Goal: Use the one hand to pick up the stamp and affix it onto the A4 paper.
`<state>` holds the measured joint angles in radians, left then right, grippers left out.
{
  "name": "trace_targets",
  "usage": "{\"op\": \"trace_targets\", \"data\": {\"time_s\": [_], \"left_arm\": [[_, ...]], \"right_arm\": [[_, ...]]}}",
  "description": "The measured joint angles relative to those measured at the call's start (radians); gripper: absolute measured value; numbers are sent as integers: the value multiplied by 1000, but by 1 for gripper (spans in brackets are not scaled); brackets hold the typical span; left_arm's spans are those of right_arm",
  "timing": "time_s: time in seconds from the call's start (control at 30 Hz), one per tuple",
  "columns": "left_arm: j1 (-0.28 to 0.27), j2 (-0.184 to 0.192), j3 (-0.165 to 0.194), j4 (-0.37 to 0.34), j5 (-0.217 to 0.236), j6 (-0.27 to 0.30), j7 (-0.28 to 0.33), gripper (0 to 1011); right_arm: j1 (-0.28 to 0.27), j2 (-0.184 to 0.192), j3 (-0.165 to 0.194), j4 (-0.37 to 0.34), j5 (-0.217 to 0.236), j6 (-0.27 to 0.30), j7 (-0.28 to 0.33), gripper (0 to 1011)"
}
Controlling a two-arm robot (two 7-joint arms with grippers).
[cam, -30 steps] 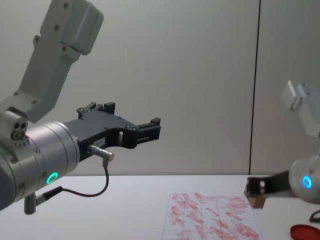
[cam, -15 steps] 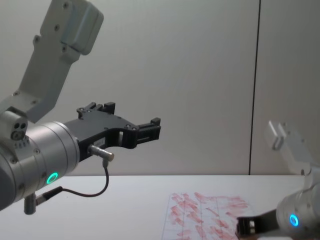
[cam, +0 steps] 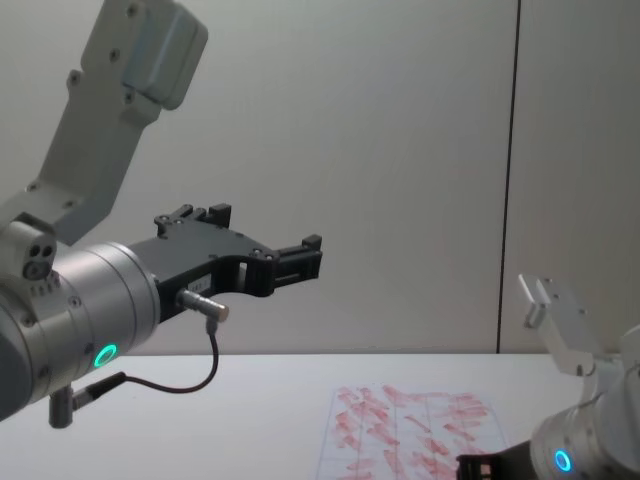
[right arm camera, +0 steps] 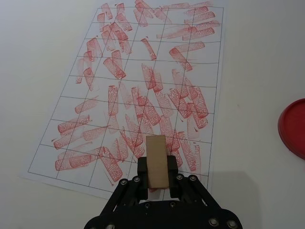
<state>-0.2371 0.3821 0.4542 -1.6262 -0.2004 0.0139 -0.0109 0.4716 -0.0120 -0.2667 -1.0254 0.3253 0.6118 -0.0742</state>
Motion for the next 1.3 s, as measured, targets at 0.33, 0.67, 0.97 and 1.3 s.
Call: {"op": "trace_targets", "data": {"time_s": [0.33,0.67,0.97,1.3], "left_arm": [[0,0,0,0,0,0,0,993],[0,0,0,0,0,0,0,993],[0,0,0,0,0,0,0,993],[0,0,0,0,0,0,0,993]], "right_arm": [[42,-17,3,83,0,-10,15,219],[62,-25,7,122,2,-8,12,219],[71,-29,9,136,-2,7,2,218],[68,-29,13,127,-8,17,-8,218]]}}
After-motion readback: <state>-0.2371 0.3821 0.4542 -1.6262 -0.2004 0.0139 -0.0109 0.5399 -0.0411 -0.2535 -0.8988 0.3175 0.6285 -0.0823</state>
